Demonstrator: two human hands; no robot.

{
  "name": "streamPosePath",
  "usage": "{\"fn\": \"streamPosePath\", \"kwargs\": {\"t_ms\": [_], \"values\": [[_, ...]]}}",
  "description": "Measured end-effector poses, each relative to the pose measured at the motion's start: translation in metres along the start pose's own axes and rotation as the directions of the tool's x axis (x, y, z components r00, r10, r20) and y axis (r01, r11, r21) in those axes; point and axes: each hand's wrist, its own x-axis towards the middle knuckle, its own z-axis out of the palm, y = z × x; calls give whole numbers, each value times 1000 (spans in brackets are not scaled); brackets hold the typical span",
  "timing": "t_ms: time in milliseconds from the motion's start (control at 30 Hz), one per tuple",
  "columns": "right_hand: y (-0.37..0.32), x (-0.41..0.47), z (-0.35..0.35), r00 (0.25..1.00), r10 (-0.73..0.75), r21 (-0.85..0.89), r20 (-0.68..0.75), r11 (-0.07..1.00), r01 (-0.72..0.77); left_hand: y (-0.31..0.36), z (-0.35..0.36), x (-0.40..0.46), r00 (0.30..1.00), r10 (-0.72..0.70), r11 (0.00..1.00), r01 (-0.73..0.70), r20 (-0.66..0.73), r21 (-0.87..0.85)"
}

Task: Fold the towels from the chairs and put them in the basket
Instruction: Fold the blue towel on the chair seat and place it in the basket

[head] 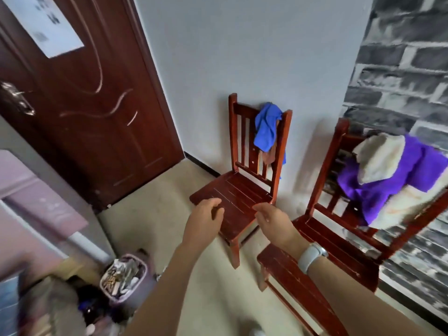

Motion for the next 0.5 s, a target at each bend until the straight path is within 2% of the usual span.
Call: {"fn": "streamPosePath", "kwargs": {"t_ms": [233,367,500], "values": [[-16,165,-25,995,20,-66,-97,997,-26,-7,-13,171,999,30,996,-29,17,-87],[-14,237,-38,982,81,-73,-173,993,-95,-12,-6,255,992,127,988,-124,19,-94],[-2,309,-52,933,187,-33,-307,978,-207,-13,17,344,971,219,970,-205,99,-132]]}}
